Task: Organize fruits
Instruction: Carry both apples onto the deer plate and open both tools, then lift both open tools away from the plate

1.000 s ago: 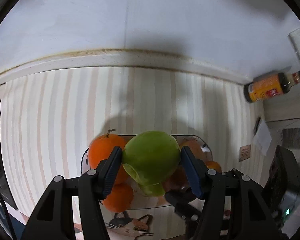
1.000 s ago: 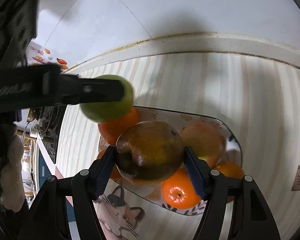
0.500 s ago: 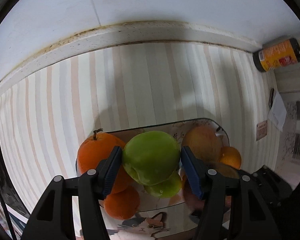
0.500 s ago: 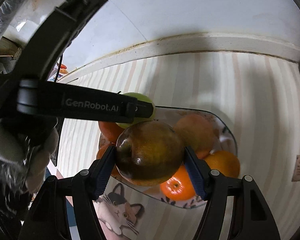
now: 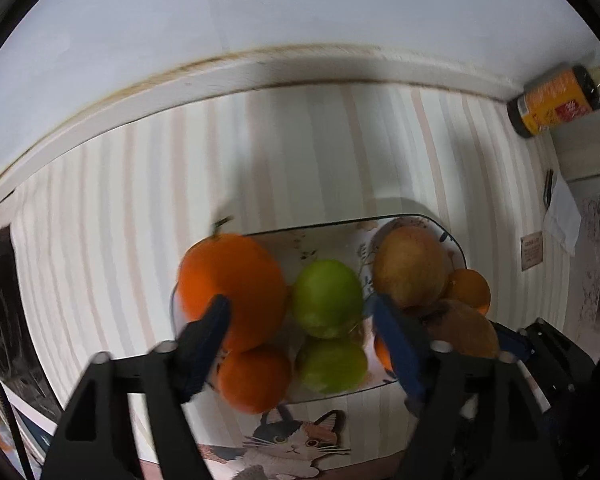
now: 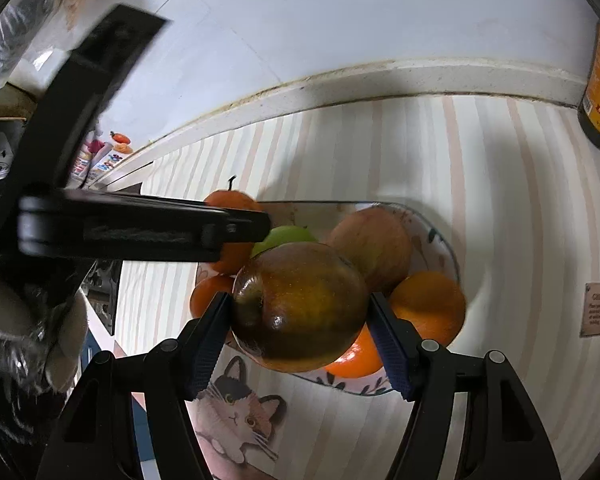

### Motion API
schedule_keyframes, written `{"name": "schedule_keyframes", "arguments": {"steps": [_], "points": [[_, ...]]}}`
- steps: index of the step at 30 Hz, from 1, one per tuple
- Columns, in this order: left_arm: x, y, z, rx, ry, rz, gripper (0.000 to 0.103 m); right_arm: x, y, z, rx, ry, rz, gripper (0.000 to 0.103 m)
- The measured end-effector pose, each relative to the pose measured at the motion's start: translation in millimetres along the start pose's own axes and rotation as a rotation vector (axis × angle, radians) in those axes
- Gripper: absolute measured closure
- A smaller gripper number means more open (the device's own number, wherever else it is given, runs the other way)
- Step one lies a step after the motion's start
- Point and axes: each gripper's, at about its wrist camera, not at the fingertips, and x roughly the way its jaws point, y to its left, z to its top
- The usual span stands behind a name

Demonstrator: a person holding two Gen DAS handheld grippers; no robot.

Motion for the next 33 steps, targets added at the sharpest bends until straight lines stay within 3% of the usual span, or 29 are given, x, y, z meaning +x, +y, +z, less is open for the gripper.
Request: {"name": "schedule_keyframes", "arguments": {"steps": [8,14,16,19,24,26,33], "points": [[-25,51,-61,-0.202,-0.169,0.066,0.013,17,12,-3,-0.008,0.012,-0.018,0.032],[-19,75,-83,-0.305,-0.193,0.086,0.013,34,20,-2,-0.022,0.020,-0.106,0.031],[-14,76,-86,-0.316,-0.193,0.090,0.013,39,18,0,-0.003,0.017,-0.124,0.029],[-10,77,-90,-0.322,-0.191,0.093,0.013,34,19,2,0.011,-0.020,-0.148,0.015],[-8,75,-101,-0.314,-0.200,0.094,0.013,18,20,3,0.030,-0.057,-0.162,0.014],[-9,72,-106,-0.305,-0.211,0.099,0.013,9,19,-1,0.045,-0.072,-0.182,0.006],[-27,53,-144,-0.270,-0.280,0.129,0.013,-37,24,-40,0.021,-0.134,-0.346,0.006]]}}
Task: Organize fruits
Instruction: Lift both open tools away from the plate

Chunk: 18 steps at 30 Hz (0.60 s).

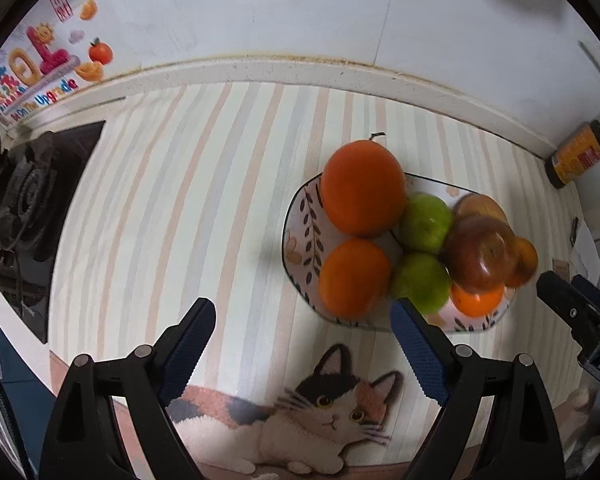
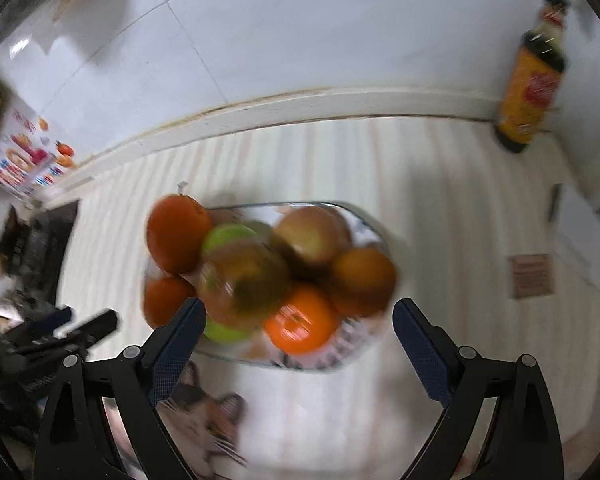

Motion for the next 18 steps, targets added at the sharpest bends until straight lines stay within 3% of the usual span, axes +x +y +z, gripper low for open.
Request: {"name": "schedule_keyframes", "arguments": {"steps": [6,18], "points": [[-39,-5,-29,0.029,-0.073,-0.004,0.013,-48,2,-33,-0.033,-0.065,-0.097,0.006],[-142,-5,-59,0.084,-0.246,-0.030,0.013,-144,26,-69,-0.057,-0.184,-0.080,0.006]]}}
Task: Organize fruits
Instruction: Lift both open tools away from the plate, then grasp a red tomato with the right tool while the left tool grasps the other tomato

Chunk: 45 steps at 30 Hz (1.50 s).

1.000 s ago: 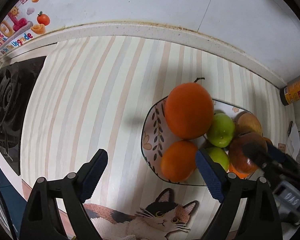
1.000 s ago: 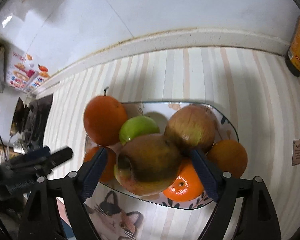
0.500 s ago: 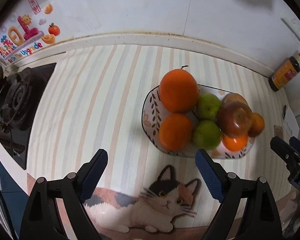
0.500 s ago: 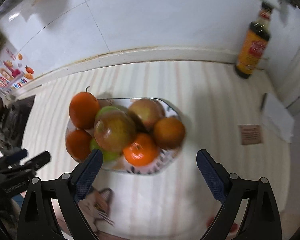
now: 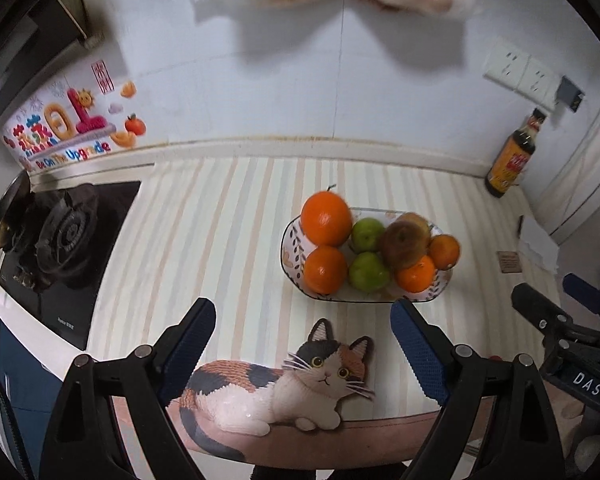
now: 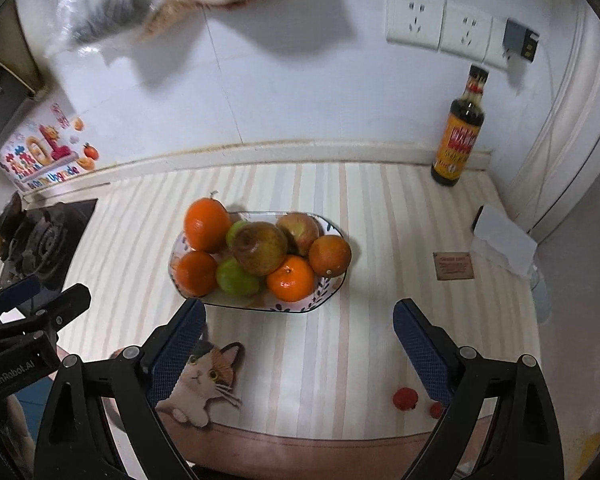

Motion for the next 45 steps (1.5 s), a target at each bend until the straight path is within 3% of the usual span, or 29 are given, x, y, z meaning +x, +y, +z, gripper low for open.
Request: {"name": "schedule_keyframes", "arguments": {"steps": [15,23,25,26,30,35,39,43,45], "points": [[-72,12,-14,0.023,-0.096,-0.038,0.013,-91,19,-15,0.021,-0.091,0.015,0.006],[-70,22,-19,0.018,-0.081,-0.065,0.013,-102,26,-21,0.060,-0.094,0.029,0.006],[-65,22,-17,0.018,-0.068,-0.080,0.006,-96,18,-24,0.104,-0.080,0.056,0.006],[-62,21,-17,0.020,-0.057,-0.087,0.000,-93,13,-25,0.131,-0.072,0.074,0.006],[-49,6,-18,0.054,-0.056,-0.103,0.000,-78,-23,-33,0.250,-0.041,0.110,0.005],[-18,-41,-17,0.133,-0.016,-0.077,0.000,-45,-99,-59,0.386,0.011,0.043,0.005],[20,-92,-20,0.213,0.070,-0.073,0.000,5,-150,-90,0.447,0.135,0.012,0.007],[62,-145,-32,0.291,0.179,-0.096,0.000,58,-196,-126,0.503,0.232,0.011,0.034],[82,-170,-39,0.331,0.225,-0.092,0.000,79,-212,-139,0.530,0.265,0.024,0.039]]}}
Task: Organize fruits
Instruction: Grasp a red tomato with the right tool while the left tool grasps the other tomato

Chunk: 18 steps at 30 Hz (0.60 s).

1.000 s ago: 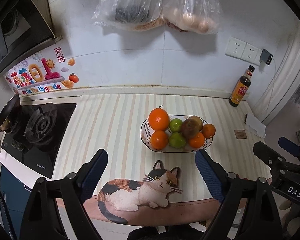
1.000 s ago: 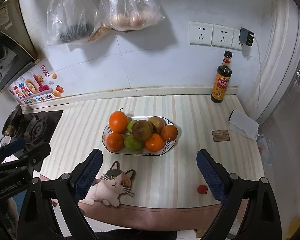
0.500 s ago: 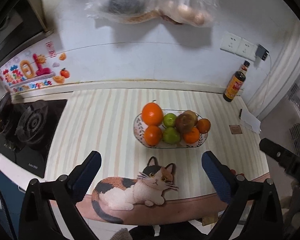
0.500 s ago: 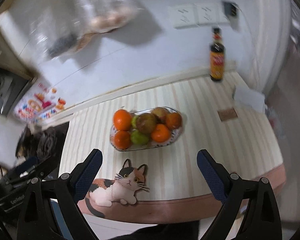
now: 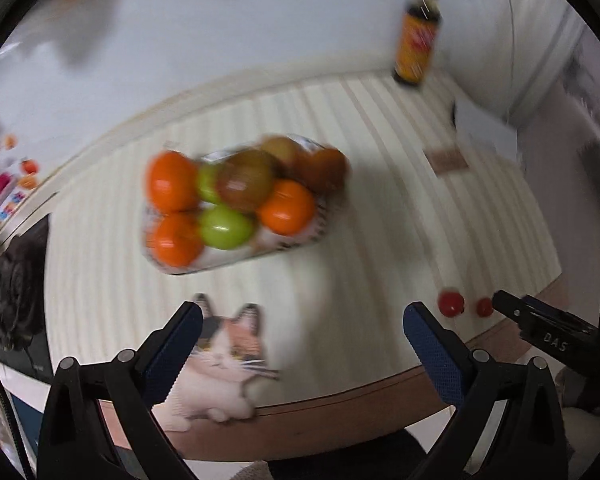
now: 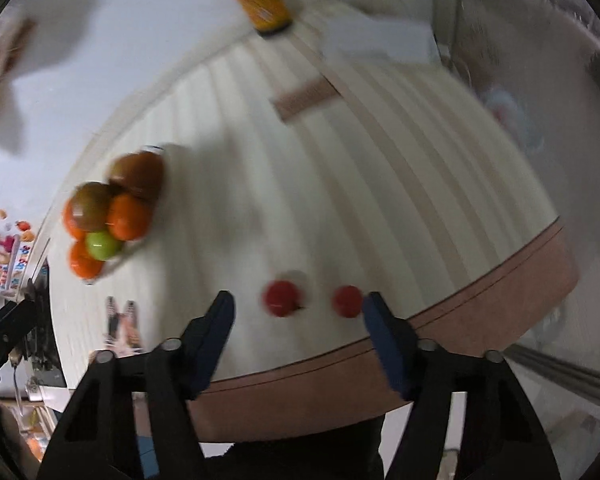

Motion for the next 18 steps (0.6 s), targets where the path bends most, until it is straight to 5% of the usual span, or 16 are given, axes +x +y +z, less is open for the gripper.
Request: {"name": "schedule_keyframes", "arguments": {"steps": [8,11,18], "points": [[68,-54,7,0.064,0.164,0.004,0.000,55,-30,4,-0.031,0.072,0.050,0.059],[81,-63,5,0.058,0.196,-0.007,0.000,59,-27,1,-0.080,0.057,0.047,0.075],[92,-95,6,0.095,0.214,-0.058,0.000,42,-32,3,-0.115,-0.011,0.045,0.077]]}}
